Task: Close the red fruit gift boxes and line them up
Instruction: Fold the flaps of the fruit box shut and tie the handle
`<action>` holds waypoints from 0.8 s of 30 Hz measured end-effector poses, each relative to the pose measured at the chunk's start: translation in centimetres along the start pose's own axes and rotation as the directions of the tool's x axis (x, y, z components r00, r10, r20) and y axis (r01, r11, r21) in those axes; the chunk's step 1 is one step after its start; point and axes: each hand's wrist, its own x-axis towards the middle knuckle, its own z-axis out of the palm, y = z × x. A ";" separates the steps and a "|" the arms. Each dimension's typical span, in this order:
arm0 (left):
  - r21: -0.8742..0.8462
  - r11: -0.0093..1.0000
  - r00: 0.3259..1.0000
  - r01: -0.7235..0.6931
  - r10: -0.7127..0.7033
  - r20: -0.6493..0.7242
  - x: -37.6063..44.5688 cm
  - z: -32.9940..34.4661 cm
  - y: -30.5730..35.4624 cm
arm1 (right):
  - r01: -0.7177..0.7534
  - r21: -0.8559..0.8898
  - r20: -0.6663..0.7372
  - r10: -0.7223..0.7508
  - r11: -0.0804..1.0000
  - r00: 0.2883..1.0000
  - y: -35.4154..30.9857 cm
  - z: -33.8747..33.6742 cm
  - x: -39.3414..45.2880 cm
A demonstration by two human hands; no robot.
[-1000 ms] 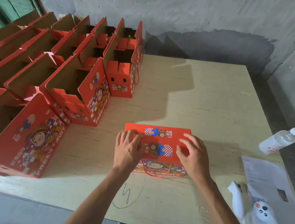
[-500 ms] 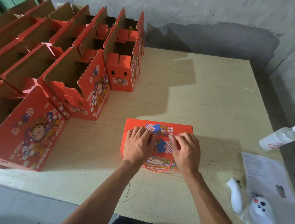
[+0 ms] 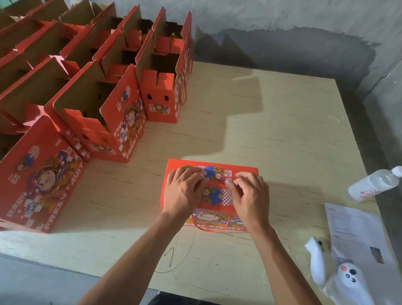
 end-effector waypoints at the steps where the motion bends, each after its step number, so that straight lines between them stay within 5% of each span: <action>1: 0.015 0.999 0.999 0.036 -0.036 0.015 0.1 -0.2 0.0 | -0.017 0.014 0.017 0.016 1.000 1.000 0.0 -0.2 0.1; 4: 0.139 0.919 0.919 0.369 -0.383 0.092 -0.1 -1.3 -1.2 | -0.204 0.109 0.071 0.198 0.973 0.978 0.4 -0.6 0.1; 8: -0.183 0.672 0.694 0.717 -0.669 0.266 -1.0 -2.3 -2.1 | -0.507 0.284 0.239 0.452 0.814 0.859 0.7 -0.9 -0.3; 13: -0.499 0.500 0.686 0.708 -0.657 0.314 -1.3 -2.4 -2.3 | -0.682 0.439 0.333 0.599 0.585 0.728 1.4 -1.0 -1.0; 24: -0.539 0.459 0.662 0.707 -0.697 0.276 -1.7 -2.4 -2.4 | -0.658 0.518 0.261 0.631 0.547 0.730 1.3 -0.5 -1.0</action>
